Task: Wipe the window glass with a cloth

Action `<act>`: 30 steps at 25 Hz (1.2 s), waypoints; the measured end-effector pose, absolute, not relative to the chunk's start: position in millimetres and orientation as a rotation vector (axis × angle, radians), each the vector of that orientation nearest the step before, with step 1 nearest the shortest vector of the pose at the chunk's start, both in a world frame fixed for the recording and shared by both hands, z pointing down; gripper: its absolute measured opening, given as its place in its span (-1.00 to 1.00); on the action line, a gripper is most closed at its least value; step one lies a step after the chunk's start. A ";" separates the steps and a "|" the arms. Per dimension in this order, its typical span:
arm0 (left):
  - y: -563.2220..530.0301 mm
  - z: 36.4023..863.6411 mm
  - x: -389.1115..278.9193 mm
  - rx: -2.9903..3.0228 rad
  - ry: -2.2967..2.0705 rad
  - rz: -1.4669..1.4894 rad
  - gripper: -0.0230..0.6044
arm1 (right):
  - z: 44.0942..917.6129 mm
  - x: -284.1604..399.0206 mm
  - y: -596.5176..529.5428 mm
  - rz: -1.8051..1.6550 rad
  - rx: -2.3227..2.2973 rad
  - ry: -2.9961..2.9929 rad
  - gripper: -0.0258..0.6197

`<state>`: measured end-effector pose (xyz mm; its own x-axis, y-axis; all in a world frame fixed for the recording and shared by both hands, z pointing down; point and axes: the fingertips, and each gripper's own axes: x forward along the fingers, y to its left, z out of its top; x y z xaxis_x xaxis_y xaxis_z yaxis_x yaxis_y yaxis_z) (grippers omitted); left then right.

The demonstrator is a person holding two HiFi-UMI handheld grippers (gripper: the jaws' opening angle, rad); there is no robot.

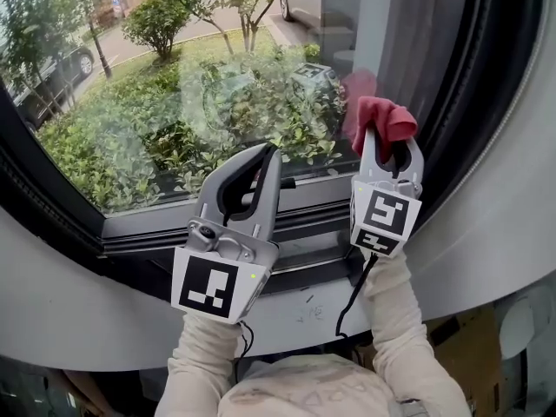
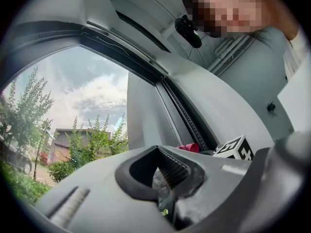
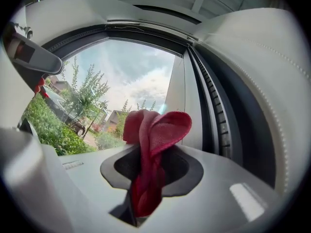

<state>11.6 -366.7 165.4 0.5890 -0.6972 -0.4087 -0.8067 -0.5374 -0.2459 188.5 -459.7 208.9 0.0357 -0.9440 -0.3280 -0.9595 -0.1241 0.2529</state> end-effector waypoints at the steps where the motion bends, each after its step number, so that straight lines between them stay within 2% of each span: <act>1: -365.1 165.5 9.0 -2.411 1.210 0.367 -0.92 | 209.0 188.6 -460.1 0.652 -2.229 2.057 -0.53; 8: -351.3 167.9 -6.5 -2.415 1.223 0.376 -0.92 | 210.0 172.7 -452.5 0.572 -2.159 2.128 -0.53; 21: -318.5 173.0 -36.7 -2.410 1.230 0.368 -0.92 | 195.8 52.0 -363.2 0.597 -1.729 2.397 -0.53; 30: -293.1 182.2 -46.7 -2.414 1.234 0.338 -0.92 | 196.9 37.7 -309.3 0.526 -1.603 2.415 -0.53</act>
<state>-46.7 -293.1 182.2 0.5795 -0.7159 -0.3895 -0.8144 -0.5262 -0.2447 37.7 -309.3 196.9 -0.3943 -0.8490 -0.3517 -0.9184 0.3503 0.1840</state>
